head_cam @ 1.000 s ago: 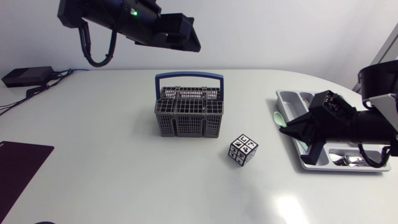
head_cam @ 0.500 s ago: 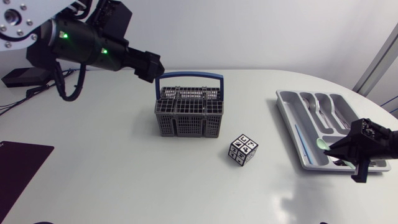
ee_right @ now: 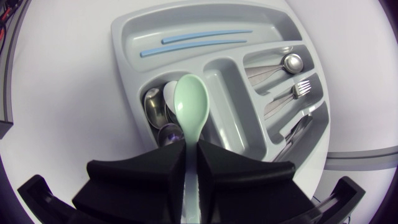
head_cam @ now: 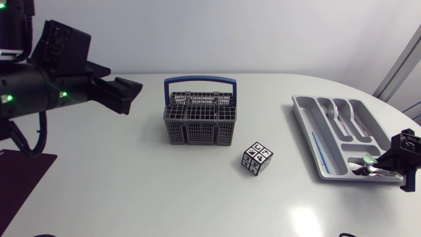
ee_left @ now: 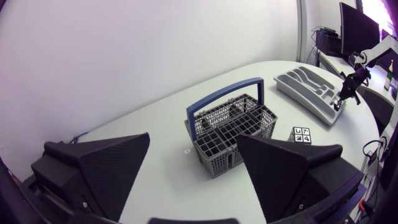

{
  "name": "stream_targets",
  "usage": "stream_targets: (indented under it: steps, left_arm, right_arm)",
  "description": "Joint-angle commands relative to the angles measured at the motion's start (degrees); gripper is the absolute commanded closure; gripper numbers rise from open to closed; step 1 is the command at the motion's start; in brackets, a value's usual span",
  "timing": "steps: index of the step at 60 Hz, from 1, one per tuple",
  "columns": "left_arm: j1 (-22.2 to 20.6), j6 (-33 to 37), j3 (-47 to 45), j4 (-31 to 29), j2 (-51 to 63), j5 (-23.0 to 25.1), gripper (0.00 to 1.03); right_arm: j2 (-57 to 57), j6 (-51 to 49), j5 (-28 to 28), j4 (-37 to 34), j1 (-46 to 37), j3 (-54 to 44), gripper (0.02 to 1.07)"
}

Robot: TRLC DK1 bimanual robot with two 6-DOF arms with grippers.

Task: Transfer all utensils from the basket to the drawer tray.

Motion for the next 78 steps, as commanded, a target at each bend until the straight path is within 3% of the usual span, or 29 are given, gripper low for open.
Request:
stream_targets:
  steps: [1,11,21,24,28,29,39,53,65,78]
  left_arm:
    - [0.2,0.7,-4.2,1.6,-4.1,-1.7,0.05]
    - [0.1,0.7,-10.4,3.9,-10.7,-3.3,0.05]
    - [0.2,0.7,-15.7,4.8,-16.4,-4.8,0.05]
    - [0.2,0.7,-17.5,5.3,-18.6,-5.0,0.05]
    - [0.3,0.7,-19.3,5.5,-21.0,-5.5,0.05]
    - [0.4,0.7,-19.9,5.6,-22.1,-5.7,0.05]
    - [2.6,0.6,-23.3,5.4,-27.7,-5.8,0.05]
    - [4.1,0.7,-26.0,3.2,-35.0,-5.8,0.05]
    - [7.7,-1.4,-31.5,5.7,-39.6,-3.8,0.06]
    - [11.8,-4.2,-37.8,9.0,-44.2,-1.4,0.06]
  right_arm:
    - [1.9,-3.6,1.0,0.3,-0.3,1.2,0.92]
    - [1.6,-4.7,4.4,4.7,0.7,-1.9,0.79]
    - [-1.7,-4.7,4.1,10.3,0.4,-5.8,0.49]
    - [-3.7,-4.6,3.0,11.8,0.1,-6.9,0.39]
    - [-6.5,-4.4,2.4,11.0,-0.1,-7.5,0.07]
    - [-7.4,-4.4,2.0,10.8,-0.1,-7.8,0.06]
    - [-16.5,-1.6,-2.8,9.0,-0.6,-10.5,0.06]
    - [-26.8,3.7,-7.5,0.4,-0.4,-11.7,0.06]
    - [-36.1,16.1,-12.8,-2.1,1.4,-14.2,0.06]
    - [-45.6,30.1,-13.6,-2.1,8.2,-20.3,0.06]
